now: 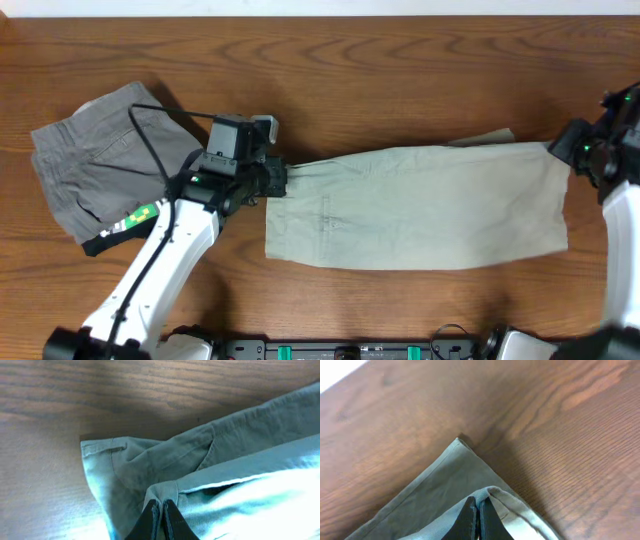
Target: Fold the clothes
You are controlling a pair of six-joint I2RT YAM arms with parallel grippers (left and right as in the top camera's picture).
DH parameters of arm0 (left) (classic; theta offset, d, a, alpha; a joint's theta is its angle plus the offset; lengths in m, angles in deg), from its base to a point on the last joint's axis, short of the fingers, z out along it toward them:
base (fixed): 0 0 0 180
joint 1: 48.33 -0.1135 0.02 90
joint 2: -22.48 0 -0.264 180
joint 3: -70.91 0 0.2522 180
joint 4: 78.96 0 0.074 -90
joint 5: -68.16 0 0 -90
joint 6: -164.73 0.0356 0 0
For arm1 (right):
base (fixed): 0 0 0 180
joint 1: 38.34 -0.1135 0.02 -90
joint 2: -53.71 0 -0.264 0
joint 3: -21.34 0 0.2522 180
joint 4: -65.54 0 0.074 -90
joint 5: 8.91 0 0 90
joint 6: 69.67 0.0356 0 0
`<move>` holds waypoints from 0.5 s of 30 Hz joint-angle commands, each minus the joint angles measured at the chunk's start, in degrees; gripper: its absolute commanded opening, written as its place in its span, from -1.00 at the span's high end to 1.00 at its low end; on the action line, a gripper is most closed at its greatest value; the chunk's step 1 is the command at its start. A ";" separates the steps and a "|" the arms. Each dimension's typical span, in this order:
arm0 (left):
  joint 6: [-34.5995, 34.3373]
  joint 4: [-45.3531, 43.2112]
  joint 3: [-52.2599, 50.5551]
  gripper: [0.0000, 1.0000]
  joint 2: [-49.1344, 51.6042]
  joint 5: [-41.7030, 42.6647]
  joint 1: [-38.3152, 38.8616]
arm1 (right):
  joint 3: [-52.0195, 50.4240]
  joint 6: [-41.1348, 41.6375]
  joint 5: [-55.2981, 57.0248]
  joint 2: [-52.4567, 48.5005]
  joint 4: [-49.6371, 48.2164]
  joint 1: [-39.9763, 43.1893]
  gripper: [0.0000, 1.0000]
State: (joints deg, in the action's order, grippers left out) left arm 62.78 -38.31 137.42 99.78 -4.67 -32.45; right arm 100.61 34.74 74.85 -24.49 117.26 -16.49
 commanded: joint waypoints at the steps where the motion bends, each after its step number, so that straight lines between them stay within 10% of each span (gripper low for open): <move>1: 0.52 1.29 0.00 0.88 -1.73 -3.61 -0.04 | 0.87 -0.35 0.42 3.98 0.00 0.26 0.98; 15: 0.52 1.33 0.00 0.88 -1.75 -4.81 -0.04 | 3.85 0.31 -7.52 10.97 1.05 0.15 0.98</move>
State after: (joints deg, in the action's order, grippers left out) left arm 62.78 -37.08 137.42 98.53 -7.67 -32.45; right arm 100.85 34.76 69.34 -17.36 118.81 -16.49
